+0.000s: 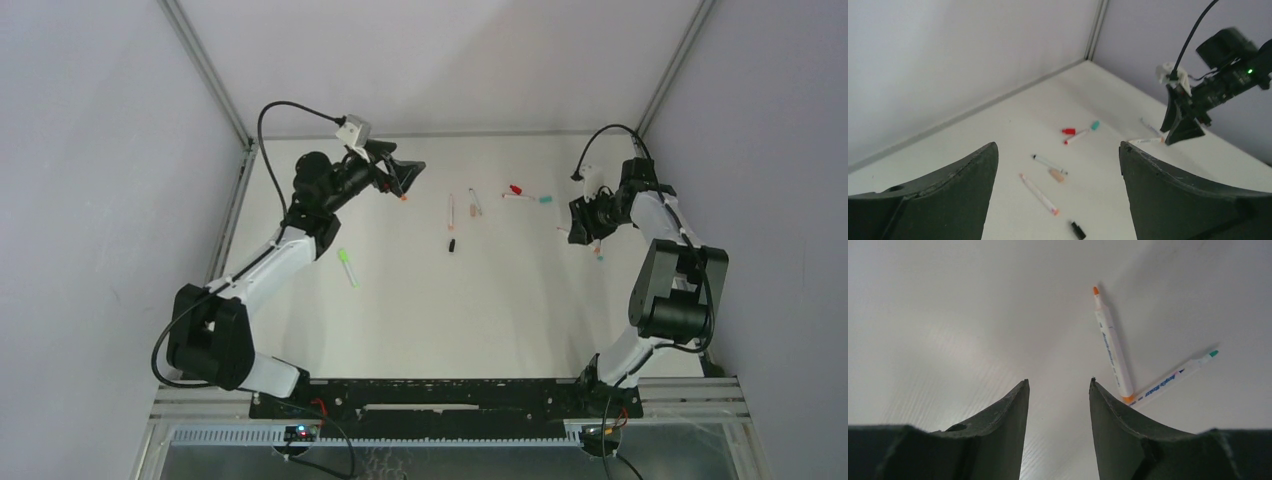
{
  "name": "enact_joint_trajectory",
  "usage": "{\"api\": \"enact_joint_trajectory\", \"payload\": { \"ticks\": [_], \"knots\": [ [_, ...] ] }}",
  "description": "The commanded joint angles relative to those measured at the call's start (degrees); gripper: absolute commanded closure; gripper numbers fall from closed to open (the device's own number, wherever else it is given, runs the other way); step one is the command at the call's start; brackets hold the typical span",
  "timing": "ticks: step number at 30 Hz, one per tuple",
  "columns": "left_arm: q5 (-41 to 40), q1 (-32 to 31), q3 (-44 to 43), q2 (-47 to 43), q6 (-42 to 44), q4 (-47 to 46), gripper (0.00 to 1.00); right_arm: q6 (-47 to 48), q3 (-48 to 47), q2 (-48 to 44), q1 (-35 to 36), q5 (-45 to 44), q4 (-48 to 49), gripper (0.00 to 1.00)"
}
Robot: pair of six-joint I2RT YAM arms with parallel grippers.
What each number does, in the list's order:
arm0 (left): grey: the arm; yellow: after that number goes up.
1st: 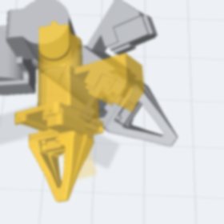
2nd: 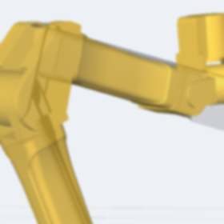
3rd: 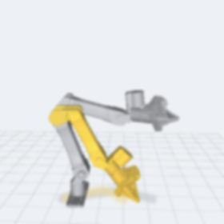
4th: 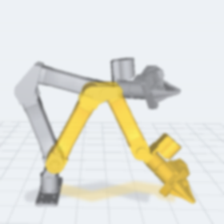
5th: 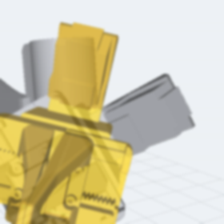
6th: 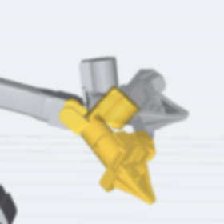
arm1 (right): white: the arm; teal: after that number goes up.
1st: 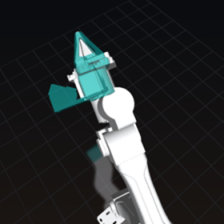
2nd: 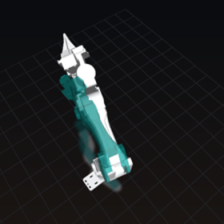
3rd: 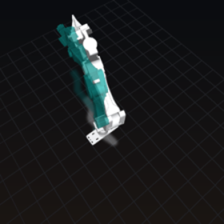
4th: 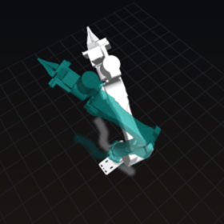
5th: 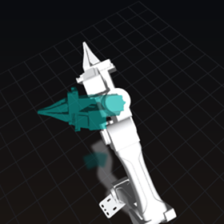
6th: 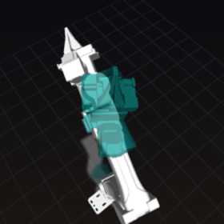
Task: Insert the pens into the pen caps
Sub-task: Move the pen cap to the center of the board.
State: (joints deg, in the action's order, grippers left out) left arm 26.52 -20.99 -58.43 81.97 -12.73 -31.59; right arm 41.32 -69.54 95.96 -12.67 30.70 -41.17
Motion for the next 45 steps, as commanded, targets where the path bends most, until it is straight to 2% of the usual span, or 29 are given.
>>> {"api": "enact_joint_trajectory", "payload": {
  "ticks": [1, 5, 18, 24, 30, 33, 37, 41, 45],
  "knots": [
    [0.3, -0.2, 0.9, -0.1, 4.1, 3.8, 0.07, -2.1, -0.2, 1.6, 0.5, -5.2, 4.3, 0.46],
    [0.6, -0.2, 0.7, 1.2, 4.1, 3.7, 0.09, -2.6, -0.5, 3.8, 1.7, -9.0, 6.0, 0.45],
    [-0.7, -0.1, -0.2, 2.9, 4.8, 5.9, 0.11, -6.8, -1.9, 7.5, 1.0, -10.3, 8.0, 0.47],
    [-0.9, -0.1, -0.3, 3.0, 4.8, 6.2, 0.12, -9.2, -7.2, 8.0, 2.2, 1.0, 2.8, 0.55],
    [-2.1, -0.1, 0.4, 2.0, 5.2, 6.2, 0.12, -10.5, -9.4, 5.7, 9.0, 3.8, 2.7, 0.55],
    [-2.7, -0.1, 0.8, 1.7, 5.3, 6.1, 0.12, -12.7, -13.9, 7.2, 10.8, 7.2, 2.3, 0.56],
    [-3.4, 0.0, 1.1, 1.2, 5.6, 5.8, 0.12, -16.9, -24.6, 13.1, 12.0, 12.6, 0.4, 0.56],
    [-4.6, 0.3, 2.1, 0.3, 6.4, 5.8, 0.12, -18.7, -33.5, 18.4, 15.5, 13.0, -2.5, 0.57],
    [-6.0, 0.8, 2.3, 0.7, 6.3, 5.6, 0.12, -21.3, -36.5, 19.3, 18.5, 12.5, -1.9, 0.57]
  ]
}}
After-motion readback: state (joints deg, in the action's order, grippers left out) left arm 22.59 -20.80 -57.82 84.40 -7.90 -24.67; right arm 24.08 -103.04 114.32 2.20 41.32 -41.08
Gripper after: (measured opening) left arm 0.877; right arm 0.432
